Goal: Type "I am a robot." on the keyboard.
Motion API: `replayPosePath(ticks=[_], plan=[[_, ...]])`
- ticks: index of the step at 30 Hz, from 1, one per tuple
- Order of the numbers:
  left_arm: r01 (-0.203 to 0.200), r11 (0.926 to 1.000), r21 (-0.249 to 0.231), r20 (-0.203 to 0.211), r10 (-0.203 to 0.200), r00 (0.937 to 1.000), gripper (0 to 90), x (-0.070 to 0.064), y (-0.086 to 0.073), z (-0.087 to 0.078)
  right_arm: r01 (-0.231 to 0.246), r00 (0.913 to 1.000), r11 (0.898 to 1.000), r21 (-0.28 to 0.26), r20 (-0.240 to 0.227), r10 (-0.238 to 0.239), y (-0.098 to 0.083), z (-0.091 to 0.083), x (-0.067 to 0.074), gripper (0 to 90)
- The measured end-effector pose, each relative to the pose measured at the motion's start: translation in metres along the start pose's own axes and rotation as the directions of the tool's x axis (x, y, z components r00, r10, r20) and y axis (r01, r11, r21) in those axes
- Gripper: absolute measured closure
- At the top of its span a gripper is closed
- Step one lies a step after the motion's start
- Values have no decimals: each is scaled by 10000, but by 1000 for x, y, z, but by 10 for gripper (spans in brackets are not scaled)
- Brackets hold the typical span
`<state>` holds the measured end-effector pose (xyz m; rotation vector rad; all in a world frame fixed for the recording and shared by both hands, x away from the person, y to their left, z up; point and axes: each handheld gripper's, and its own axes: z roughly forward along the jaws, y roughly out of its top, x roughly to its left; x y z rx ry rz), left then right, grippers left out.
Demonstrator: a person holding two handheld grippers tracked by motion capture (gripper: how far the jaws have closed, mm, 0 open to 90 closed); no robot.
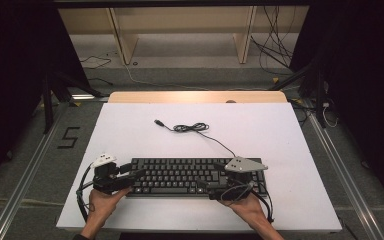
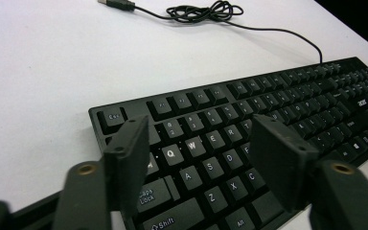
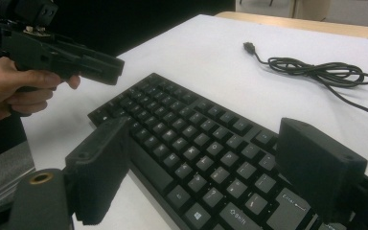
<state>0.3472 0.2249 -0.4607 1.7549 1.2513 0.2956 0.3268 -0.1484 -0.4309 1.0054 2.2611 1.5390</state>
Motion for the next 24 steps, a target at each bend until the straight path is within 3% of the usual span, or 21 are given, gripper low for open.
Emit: replayPosePath(ticks=[5,9,15,24], plan=[[-296,9991,304,31,295,9996,560,-2,-1,5,-4,10000,10000,3,1,4,0,0,0,207],[-641,9959,643,-15,643,9979,713,-4,-2,10,0,10000,10000,-6,12,0,0,0,0,207],[-971,9906,966,-157,991,9950,872,-6,-2,16,5,10000,10000,-12,4,-5,0,0,0,207],[-1142,9843,1345,-240,1185,9927,890,-5,-4,20,11,10000,10000,2,-15,-11,0,0,1,207]])
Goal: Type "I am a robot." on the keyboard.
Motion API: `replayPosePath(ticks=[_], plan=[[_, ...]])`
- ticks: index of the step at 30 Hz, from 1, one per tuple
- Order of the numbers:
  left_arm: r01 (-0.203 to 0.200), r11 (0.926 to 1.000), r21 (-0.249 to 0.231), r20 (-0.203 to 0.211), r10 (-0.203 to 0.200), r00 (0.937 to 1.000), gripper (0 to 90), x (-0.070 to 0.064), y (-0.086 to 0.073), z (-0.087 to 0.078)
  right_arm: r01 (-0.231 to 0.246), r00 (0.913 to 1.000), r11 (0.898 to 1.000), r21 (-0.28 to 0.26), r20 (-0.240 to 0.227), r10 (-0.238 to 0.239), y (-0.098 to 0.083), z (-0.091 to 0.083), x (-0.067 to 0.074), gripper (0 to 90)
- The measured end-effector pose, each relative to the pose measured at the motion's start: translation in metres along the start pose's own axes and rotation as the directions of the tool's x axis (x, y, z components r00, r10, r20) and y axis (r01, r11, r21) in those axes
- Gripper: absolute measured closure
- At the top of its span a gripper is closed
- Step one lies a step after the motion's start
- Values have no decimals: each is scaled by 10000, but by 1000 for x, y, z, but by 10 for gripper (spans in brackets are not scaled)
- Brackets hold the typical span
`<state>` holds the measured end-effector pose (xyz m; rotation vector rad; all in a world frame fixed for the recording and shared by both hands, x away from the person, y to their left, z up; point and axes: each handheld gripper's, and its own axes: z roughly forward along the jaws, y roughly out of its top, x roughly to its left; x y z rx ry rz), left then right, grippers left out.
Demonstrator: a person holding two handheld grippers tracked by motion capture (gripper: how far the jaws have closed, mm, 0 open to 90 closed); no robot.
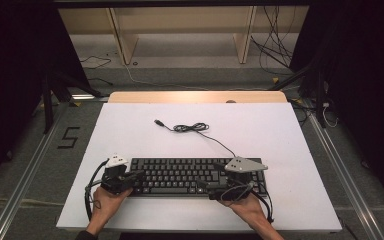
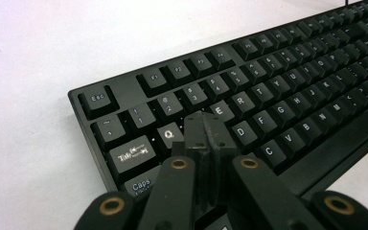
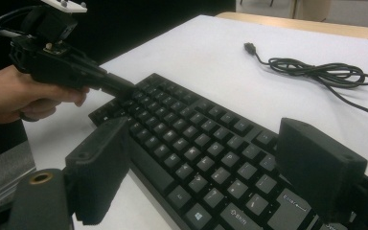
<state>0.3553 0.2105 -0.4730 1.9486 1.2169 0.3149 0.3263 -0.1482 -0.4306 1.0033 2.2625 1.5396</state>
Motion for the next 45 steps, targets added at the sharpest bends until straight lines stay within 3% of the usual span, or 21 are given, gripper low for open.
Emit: replayPosePath(ticks=[10,12,15,25,32,45], plan=[[29,9997,239,-71,-27,10000,891,2,-2,5,-5,10000,10000,-1,-22,5,0,0,0,207],[-128,9988,466,-203,137,9997,892,2,-2,6,-10,10000,10000,2,-25,10,0,0,0,207],[-63,9987,501,-35,65,10000,892,1,-2,7,11,10000,10000,20,-22,-11,0,1,0,207],[-33,9998,198,-97,35,9999,889,-1,-1,3,14,10000,10000,5,-36,-14,0,0,1,207],[226,9978,-623,73,-222,9997,784,0,4,-11,-9,10000,10000,-5,-21,9,0,0,0,207],[682,9851,-1577,791,-563,9953,417,-2,3,-23,20,10000,10000,46,-73,-20,0,4,2,210]])
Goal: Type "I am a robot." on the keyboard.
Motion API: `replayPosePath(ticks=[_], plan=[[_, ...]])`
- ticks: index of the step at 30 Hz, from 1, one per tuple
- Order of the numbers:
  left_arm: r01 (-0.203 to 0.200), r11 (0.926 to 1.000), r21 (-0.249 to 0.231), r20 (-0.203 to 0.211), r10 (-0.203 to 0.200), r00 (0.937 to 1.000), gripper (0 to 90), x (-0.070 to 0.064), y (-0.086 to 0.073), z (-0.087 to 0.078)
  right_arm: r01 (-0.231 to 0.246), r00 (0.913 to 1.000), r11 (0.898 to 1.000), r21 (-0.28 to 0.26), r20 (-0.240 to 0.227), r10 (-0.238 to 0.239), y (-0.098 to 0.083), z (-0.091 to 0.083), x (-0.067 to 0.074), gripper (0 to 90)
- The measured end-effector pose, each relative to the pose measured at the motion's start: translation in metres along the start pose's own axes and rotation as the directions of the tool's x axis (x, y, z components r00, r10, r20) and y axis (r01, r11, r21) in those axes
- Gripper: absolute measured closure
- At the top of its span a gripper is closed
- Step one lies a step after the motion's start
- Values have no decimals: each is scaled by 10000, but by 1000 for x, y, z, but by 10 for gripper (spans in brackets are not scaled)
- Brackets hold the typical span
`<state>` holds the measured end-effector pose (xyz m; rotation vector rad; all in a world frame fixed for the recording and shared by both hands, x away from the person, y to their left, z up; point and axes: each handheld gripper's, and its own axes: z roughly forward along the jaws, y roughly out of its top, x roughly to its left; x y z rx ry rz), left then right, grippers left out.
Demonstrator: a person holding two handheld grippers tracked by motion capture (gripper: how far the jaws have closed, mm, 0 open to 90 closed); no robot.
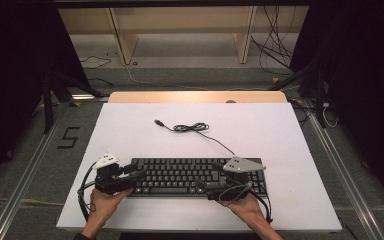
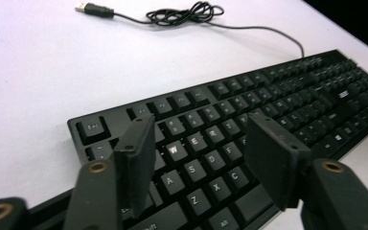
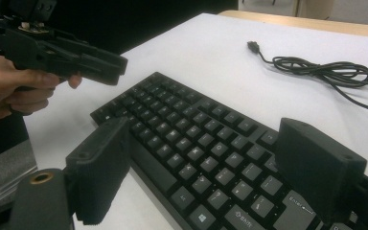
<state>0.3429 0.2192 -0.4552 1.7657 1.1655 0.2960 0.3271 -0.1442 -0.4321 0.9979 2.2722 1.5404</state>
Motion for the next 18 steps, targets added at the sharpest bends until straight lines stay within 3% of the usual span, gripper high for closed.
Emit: replayPosePath(ticks=[10,18], plan=[[201,9965,-812,275,-180,9995,316,-1,0,-11,126,9998,9997,218,-150,-123,1,10,4,231],[164,9968,-786,343,-137,9993,292,-4,-2,-12,282,9992,9986,439,-282,-269,2,20,6,293]])
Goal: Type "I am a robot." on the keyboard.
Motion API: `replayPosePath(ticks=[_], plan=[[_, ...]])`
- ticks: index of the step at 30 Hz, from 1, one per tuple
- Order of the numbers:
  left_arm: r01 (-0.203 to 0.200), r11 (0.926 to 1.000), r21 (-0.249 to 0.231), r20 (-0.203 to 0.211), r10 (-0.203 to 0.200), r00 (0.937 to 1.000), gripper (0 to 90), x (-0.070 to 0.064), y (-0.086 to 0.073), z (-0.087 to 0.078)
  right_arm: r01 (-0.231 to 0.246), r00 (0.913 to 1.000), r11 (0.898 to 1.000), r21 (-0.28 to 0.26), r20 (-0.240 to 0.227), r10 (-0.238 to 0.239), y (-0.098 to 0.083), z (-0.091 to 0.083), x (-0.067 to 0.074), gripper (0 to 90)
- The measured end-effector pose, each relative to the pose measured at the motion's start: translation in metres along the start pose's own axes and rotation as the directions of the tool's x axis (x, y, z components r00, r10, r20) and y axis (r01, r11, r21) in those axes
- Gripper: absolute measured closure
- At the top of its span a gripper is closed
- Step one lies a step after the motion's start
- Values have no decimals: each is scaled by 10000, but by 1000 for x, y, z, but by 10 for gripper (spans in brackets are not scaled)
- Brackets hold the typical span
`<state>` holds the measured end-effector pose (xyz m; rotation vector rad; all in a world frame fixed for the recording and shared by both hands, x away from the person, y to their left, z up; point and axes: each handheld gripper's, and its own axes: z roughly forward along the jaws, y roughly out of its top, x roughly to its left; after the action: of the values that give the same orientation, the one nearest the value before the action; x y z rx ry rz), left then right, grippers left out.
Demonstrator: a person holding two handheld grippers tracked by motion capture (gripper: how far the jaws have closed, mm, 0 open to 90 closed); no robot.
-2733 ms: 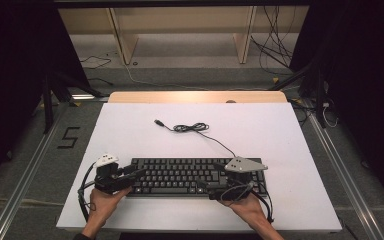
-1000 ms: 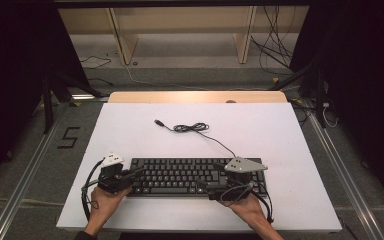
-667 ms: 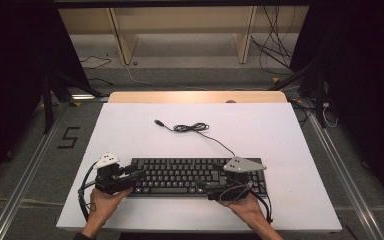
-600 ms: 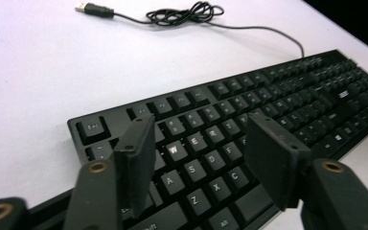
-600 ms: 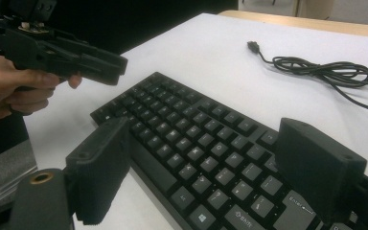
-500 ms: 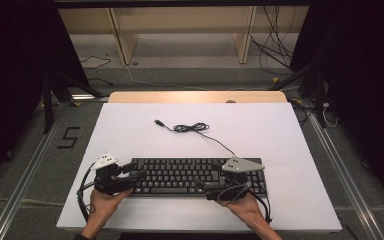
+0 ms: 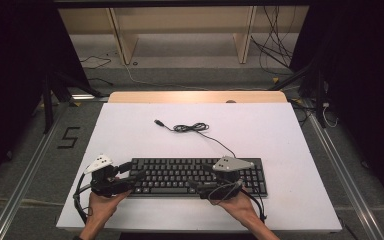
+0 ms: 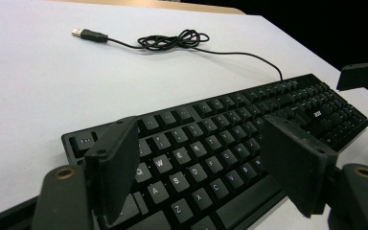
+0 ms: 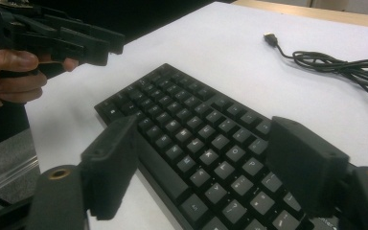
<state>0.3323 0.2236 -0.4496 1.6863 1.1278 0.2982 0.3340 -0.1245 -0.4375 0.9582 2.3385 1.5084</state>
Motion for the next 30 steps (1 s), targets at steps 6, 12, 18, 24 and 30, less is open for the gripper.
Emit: replayPosePath(ticks=[6,12,18,24,30], plan=[[21,10000,4,-17,-21,10000,280,-1,-1,0,140,9999,9994,317,-57,-138,1,9,0,428],[-3,10000,45,-13,3,10000,270,-2,-3,-1,312,9993,9972,682,-241,-297,3,21,1,610],[-23,10000,37,3,23,10000,268,-4,-4,-2,362,9990,9923,1181,-297,-329,3,34,2,771],[-99,9999,74,52,99,9999,262,-6,-5,-3,450,9988,9870,1541,-279,-412,2,47,3,883],[-161,9999,47,79,161,9998,259,-7,-7,-4,463,9988,9803,1918,-250,-423,1,58,4,900]])
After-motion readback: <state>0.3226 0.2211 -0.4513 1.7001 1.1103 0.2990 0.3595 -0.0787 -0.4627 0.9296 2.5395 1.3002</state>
